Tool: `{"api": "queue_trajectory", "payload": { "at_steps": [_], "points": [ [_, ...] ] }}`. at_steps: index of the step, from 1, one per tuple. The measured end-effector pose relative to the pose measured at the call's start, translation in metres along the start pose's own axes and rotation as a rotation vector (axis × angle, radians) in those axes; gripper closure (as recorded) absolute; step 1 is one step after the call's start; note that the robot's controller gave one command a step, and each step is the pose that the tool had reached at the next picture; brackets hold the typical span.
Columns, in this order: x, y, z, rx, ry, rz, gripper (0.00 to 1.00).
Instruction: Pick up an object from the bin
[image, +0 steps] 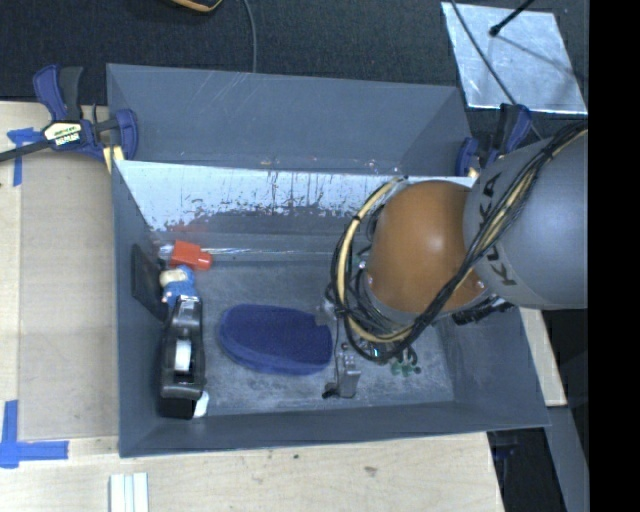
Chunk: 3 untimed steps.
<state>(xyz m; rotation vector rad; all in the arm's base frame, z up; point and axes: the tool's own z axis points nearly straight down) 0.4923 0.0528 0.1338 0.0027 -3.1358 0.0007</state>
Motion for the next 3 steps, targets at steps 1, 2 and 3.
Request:
{"api": "queue_trajectory", "payload": {
  "at_steps": [1,2,3],
  "points": [
    [-0.065,0.023,0.066,-0.001,-0.005,0.021,0.00],
    [-0.066,0.022,0.059,-0.002,-0.014,0.025,1.00],
    [-0.030,0.029,-0.096,-0.002,-0.016,-0.021,1.00]
  ]
}}
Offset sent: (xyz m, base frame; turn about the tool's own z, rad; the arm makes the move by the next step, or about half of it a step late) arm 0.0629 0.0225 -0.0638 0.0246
